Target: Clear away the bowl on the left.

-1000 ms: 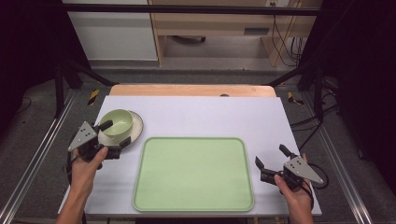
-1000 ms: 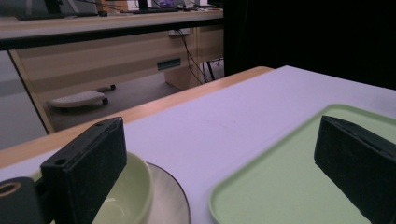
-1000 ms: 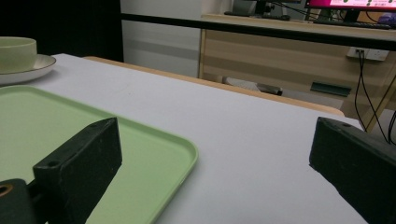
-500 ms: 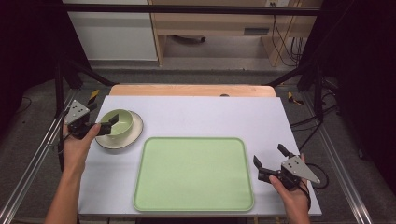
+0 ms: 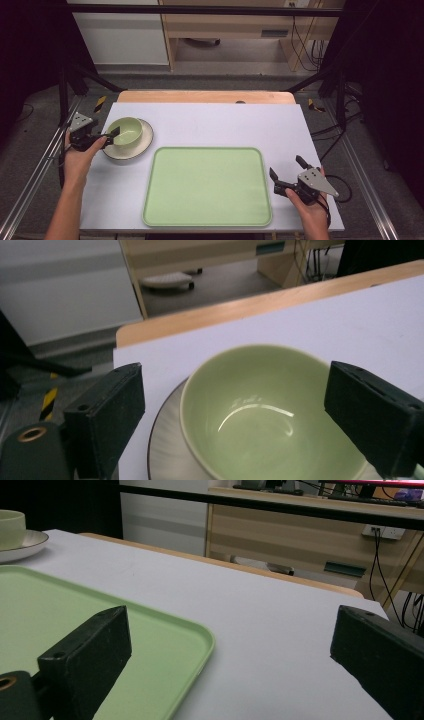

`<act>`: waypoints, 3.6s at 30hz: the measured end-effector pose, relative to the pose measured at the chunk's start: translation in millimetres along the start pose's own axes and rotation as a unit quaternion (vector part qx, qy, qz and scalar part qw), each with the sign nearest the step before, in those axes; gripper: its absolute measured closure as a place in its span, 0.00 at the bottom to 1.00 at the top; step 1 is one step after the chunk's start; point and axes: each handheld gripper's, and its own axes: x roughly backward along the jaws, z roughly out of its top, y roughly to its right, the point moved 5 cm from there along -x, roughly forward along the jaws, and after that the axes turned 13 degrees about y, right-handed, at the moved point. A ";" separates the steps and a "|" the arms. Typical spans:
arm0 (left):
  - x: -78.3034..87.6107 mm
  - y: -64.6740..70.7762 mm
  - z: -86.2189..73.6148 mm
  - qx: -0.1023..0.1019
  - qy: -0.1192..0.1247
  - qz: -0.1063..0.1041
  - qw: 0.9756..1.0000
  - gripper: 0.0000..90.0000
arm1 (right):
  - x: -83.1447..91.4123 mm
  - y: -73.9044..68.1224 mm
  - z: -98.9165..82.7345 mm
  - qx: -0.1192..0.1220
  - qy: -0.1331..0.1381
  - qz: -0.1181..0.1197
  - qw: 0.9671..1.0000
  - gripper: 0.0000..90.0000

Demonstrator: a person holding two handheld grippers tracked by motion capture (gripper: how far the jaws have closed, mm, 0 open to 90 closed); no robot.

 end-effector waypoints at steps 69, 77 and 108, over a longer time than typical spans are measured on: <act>-35.2 -20.8 -30.9 0.106 -0.139 0.037 0.984 0.92 | -1.6 -6.0 -8.4 0.009 -0.027 0.029 0.999 0.06; -31.0 -20.3 -28.7 0.118 -0.126 0.036 0.984 0.93 | -1.6 -5.5 -7.7 0.009 -0.026 0.029 0.999 0.07; -1.2 27.6 6.4 0.154 -0.067 -0.007 0.986 0.92 | 0.6 -5.1 -5.9 0.003 -0.008 0.045 0.999 0.04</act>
